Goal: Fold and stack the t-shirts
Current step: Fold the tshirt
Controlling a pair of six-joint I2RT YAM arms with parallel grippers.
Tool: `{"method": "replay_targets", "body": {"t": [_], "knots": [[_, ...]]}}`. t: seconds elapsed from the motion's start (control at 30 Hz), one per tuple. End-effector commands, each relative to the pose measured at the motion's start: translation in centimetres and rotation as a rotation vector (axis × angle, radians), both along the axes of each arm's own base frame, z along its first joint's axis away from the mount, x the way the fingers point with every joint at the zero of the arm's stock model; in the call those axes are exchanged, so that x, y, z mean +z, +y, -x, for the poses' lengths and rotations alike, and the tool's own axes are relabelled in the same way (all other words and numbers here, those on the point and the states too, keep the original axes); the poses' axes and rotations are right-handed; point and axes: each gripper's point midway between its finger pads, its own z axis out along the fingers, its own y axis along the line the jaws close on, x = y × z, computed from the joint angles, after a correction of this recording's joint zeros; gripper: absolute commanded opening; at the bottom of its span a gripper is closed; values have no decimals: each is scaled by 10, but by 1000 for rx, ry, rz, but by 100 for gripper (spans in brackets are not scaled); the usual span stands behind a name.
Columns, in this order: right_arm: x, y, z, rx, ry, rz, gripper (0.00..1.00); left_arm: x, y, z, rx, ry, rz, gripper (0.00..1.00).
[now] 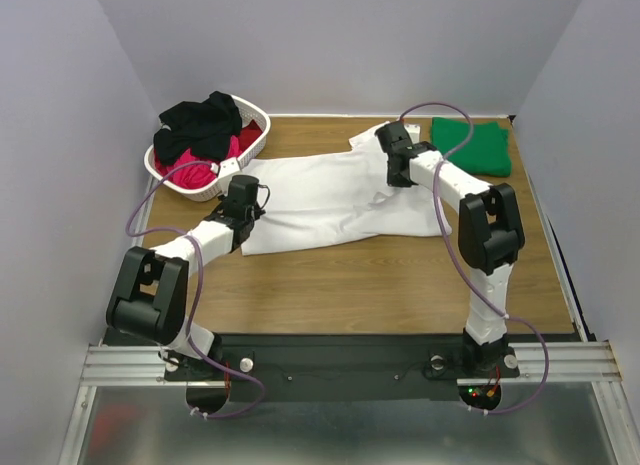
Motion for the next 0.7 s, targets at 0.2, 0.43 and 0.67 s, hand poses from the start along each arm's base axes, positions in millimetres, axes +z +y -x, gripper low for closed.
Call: {"method": "replay_targets", "body": {"t": [0.2, 0.43, 0.67], "knots": [[21, 1, -31, -10, -96, 3, 0, 16, 8, -19, 35, -40, -32, 0], [41, -7, -41, -28, -149, 2, 35, 24, 9, -25, 39, -51, -41, 16], [71, -32, -14, -59, -199, 6, 87, 56, -3, -26, 26, -140, -11, 92]]}}
